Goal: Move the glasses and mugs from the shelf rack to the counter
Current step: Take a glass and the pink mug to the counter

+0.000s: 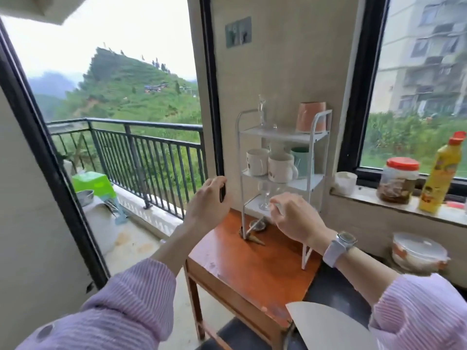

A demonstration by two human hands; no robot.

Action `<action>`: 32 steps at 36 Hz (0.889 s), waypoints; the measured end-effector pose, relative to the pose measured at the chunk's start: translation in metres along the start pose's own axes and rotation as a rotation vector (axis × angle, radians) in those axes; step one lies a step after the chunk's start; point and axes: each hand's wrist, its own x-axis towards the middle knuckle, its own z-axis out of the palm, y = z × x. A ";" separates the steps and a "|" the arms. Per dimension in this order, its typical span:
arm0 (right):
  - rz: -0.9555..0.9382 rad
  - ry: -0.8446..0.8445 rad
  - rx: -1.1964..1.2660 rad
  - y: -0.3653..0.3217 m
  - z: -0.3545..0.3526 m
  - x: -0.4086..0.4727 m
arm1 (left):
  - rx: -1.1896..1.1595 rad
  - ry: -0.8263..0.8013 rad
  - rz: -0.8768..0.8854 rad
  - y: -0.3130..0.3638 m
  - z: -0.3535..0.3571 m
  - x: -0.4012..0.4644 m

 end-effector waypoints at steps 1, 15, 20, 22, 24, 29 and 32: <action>-0.008 0.004 -0.012 0.001 -0.001 0.013 | -0.010 0.002 0.004 -0.004 0.003 0.016; 0.202 0.297 -0.154 0.049 -0.017 0.193 | -0.369 -0.057 0.194 -0.017 0.071 0.255; 0.358 0.371 -0.147 0.062 -0.027 0.260 | -0.432 -0.078 0.209 -0.018 0.096 0.324; 0.467 0.429 -0.158 0.067 -0.028 0.282 | -0.450 -0.047 0.196 -0.017 0.104 0.347; 0.576 0.473 -0.179 0.076 -0.026 0.299 | -0.470 -0.046 0.187 -0.016 0.113 0.366; 0.769 0.559 -0.082 0.100 -0.022 0.328 | -0.714 -0.206 0.076 -0.009 0.132 0.401; 0.817 0.687 0.171 0.111 -0.025 0.335 | -0.948 -0.287 0.031 -0.003 0.143 0.411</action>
